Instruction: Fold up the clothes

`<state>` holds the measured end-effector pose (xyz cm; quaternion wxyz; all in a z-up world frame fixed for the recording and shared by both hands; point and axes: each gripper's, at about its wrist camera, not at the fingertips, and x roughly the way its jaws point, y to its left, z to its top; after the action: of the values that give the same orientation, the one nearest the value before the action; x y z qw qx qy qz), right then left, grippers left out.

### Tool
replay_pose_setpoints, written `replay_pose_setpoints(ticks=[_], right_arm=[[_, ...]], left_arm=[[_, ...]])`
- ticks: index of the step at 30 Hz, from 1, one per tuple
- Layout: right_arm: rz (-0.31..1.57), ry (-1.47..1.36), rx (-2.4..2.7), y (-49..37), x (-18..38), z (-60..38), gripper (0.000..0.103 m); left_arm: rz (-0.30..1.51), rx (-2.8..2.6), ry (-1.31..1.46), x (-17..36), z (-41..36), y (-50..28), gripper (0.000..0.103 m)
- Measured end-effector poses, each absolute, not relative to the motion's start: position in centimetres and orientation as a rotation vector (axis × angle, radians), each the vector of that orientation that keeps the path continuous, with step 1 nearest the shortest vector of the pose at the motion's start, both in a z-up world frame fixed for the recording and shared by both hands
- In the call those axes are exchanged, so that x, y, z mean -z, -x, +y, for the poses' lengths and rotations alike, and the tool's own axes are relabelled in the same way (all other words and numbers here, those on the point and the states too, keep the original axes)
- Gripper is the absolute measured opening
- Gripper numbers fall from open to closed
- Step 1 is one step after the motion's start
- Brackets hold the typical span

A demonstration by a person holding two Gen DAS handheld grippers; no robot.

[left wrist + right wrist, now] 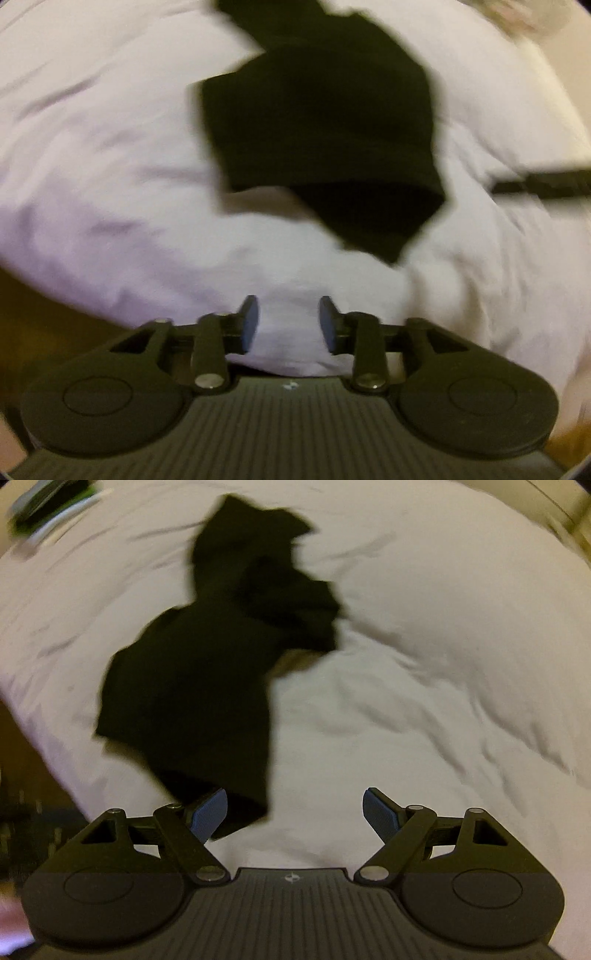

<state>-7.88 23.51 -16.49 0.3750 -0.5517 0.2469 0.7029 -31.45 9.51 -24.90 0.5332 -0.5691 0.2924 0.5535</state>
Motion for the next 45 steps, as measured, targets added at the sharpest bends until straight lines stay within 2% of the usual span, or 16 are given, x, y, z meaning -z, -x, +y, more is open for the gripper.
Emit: replay_pose_setpoints(ticks=[2,5,7,8,17,19,22,23,24,25,28,32,34,38,42,45], right_arm=[[0.52,1.472,-1.879,9.7,16.7,22.0,0.082],[0.336,1.533,-2.016,12.2,17.0,20.4,0.073],[0.228,1.553,-2.117,13.6,17.2,19.7,0.055],[0.178,1.56,-2.163,14.1,17.3,19.5,0.054],[-0.36,1.674,-2.475,17.2,20.4,17.2,0.053],[-0.555,1.689,-2.485,17.5,21.6,16.2,0.058],[-0.967,1.677,-2.406,17.4,24.7,14.8,0.059],[-1.089,1.665,-2.366,17.3,25.8,14.8,0.058],[-1.129,1.673,-2.349,17.4,26.4,15.2,0.046],[-1.073,1.687,-2.362,17.6,26.5,15.9,0.034],[-0.403,1.578,-2.53,17.3,22.1,21.2,0.033],[0.614,1.117,-2.447,10.7,16.0,31.0,0.033],[0.935,0.905,-2.284,5.4,15.1,34.9,0.034],[1.317,0.76,-1.928,-4.8,18.0,38.5,0.034],[1.54,0.727,-1.625,-11.5,22.9,39.2,0.035],[1.613,0.722,-1.546,-14.0,25.3,39.0,0.035]], left_arm=[[0.731,-1.374,1.401,25.1,9.3,31.9,0.034],[0.684,-1.42,1.41,24.5,9.1,32.8,0.034],[0.624,-1.457,1.425,23.8,8.6,33.5,0.033],[0.597,-1.477,1.436,23.5,8.4,33.8,0.033],[0.387,-1.639,1.566,24.6,7.5,34.4,0.033],[0.388,-1.653,1.577,24.9,7.4,34.3,0.033],[0.379,-1.669,1.597,25.3,7.4,34.3,0.033],[0.375,-1.676,1.604,25.3,7.4,34.3,0.033],[0.372,-1.68,1.608,25.2,7.4,34.2,0.033],[0.369,-1.682,1.605,25.0,7.3,34.1,0.033],[0.393,-1.68,1.579,24.3,7.5,33.3,0.033],[0.408,-1.653,1.557,23.6,8.5,31.5,0.033],[0.392,-1.627,1.552,23.2,9.3,30.2,0.034],[0.303,-1.55,1.575,23.7,11.0,26.7,0.046],[0.178,-1.472,1.683,26.6,11.0,23.6,0.046],[0.158,-1.428,1.724,28.8,10.9,21.0,0.046]])
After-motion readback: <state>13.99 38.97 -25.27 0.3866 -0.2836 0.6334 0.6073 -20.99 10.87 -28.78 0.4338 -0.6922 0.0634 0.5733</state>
